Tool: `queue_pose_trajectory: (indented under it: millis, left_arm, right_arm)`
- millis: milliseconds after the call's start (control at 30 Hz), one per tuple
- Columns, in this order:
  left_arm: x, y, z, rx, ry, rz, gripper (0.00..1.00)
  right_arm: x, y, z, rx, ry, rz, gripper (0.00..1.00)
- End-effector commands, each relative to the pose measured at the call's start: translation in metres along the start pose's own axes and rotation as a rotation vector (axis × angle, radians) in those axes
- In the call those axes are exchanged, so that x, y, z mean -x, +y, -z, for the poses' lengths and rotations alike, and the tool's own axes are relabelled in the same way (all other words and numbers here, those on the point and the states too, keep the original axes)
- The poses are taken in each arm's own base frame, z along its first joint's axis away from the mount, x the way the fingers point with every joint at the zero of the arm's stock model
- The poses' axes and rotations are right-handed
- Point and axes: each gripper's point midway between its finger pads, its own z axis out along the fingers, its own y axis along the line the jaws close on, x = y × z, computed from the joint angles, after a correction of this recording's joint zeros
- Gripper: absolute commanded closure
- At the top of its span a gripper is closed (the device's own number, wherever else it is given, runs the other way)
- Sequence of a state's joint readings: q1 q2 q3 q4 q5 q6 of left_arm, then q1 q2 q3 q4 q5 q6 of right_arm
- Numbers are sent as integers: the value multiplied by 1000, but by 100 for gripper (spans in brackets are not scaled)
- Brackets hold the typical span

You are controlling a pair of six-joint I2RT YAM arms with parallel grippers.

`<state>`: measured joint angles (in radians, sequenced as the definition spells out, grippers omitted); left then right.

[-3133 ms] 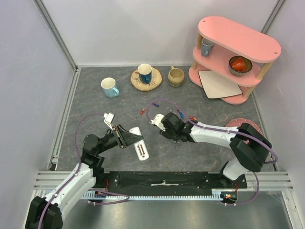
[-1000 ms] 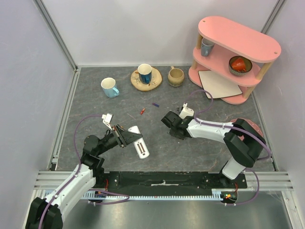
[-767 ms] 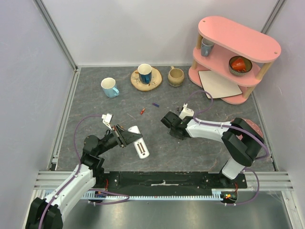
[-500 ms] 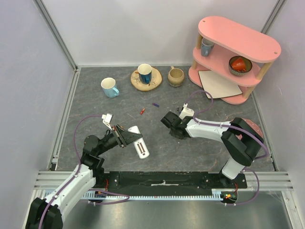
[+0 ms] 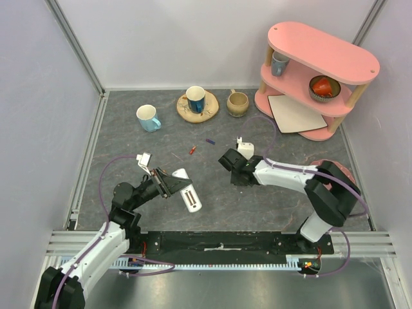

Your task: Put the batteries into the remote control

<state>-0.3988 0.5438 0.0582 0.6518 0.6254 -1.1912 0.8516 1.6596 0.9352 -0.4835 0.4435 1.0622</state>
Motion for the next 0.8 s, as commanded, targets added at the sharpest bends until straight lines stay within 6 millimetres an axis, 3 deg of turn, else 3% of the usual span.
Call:
queue_pose_trajectory:
  millis: [0,167,233,333,533,767]
  left_arm:
    - [12,-3,-4,-5,-52,15,98]
    - [21,-4,-14,-24,-73,64,98]
    - [24,0,-17,-20,-88,95,98]
    - [29,3,-22,-12,-106,117,98]
    - [34,-5,-35,-38,-102,140,98]
    - [28,-8,-42,-56,-89,104,98]
  right_arm:
    - [30,9,56,162,-40,290,100]
    - [48,21,146,369,-95,532,100]
    - [54,26,172,437,-116,588,100]
    - [41,35,199,540,-74,655,100]
    - [16,70,232,705,15,770,100]
    - [2,97,235,716,55,875,100]
